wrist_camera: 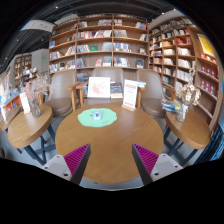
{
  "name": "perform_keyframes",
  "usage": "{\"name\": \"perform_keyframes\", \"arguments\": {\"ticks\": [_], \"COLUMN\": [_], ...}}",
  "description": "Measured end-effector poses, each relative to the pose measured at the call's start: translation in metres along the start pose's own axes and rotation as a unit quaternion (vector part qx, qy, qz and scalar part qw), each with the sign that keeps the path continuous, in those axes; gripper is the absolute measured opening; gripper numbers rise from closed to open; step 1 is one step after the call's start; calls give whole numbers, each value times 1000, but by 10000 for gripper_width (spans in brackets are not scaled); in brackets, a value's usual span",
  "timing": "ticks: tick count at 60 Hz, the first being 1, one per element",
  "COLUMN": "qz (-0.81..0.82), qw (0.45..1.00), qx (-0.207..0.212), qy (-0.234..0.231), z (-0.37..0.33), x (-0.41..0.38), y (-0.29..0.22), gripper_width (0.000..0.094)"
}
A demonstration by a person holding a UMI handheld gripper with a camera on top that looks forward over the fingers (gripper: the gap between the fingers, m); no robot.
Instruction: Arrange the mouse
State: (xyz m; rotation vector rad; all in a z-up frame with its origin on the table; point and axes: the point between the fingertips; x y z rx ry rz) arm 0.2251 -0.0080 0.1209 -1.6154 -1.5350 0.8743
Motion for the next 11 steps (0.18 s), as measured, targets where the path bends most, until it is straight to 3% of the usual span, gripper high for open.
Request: {"name": "perform_keyframes", "arguments": {"ticks": [11], "qz": [-6], "qw": [1000], "qx": [4], "qy": [5], "z": [-15], "x": [9], "y": [6], "gripper_width": [854]}}
Point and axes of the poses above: the point between the fingertips, and its own axes, seen from behind it with the camera up: x to the right, y down, z forward, the way the camera looks, and after that the axes turned 1 degree about z, right-handed
